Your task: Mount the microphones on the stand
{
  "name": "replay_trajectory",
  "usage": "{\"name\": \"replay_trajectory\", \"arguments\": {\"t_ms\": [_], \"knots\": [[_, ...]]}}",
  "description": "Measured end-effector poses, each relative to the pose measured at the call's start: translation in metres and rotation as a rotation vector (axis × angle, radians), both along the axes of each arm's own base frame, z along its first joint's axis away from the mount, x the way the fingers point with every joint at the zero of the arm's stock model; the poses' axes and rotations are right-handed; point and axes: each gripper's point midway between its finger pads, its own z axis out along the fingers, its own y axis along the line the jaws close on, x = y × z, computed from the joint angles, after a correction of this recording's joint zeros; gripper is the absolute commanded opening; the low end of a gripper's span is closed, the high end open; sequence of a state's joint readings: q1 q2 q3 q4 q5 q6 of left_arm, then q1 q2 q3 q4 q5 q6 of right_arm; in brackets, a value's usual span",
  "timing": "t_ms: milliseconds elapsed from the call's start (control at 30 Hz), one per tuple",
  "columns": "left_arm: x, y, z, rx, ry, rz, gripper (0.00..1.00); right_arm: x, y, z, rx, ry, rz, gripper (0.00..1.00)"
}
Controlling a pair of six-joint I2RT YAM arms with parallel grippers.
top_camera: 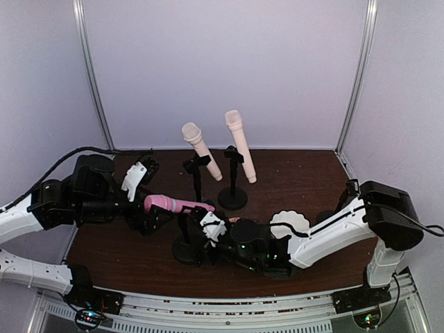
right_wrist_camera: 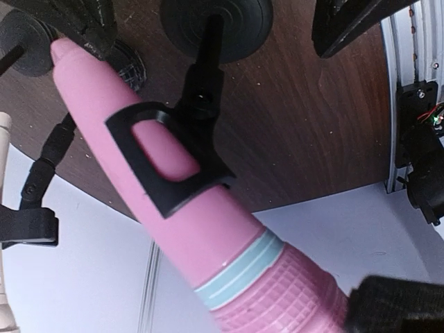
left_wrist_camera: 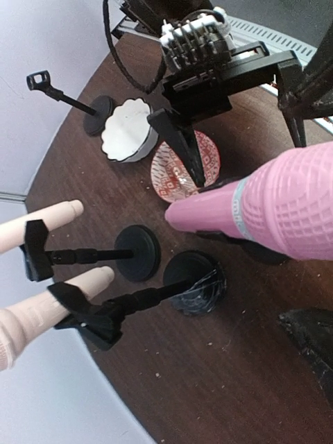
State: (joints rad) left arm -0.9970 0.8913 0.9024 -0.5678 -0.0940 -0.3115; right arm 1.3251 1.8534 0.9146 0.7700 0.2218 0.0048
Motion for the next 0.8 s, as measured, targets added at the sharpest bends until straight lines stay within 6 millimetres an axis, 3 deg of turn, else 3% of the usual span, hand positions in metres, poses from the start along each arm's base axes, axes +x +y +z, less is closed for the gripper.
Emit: {"name": "replay_trajectory", "arguments": {"t_ms": [300,467,633,800], "knots": [[0.005,0.017,0.076,-0.026,-0.224,0.002,0.98,0.002,-0.055,0.025,-0.097,0.041,-0.111,1.0],[0.022,0.039,0.096,0.027,-0.351,0.114,0.98,0.007,-0.092,0.053,-0.13,0.024,-0.202,1.0],[0.047,0.07,0.127,0.047,-0.5,0.319,0.98,0.024,-0.142,0.1,-0.079,0.001,-0.319,1.0],[0.074,0.106,0.153,0.077,-0.591,0.525,0.98,0.062,-0.228,0.168,0.08,-0.049,-0.573,1.0]]}}
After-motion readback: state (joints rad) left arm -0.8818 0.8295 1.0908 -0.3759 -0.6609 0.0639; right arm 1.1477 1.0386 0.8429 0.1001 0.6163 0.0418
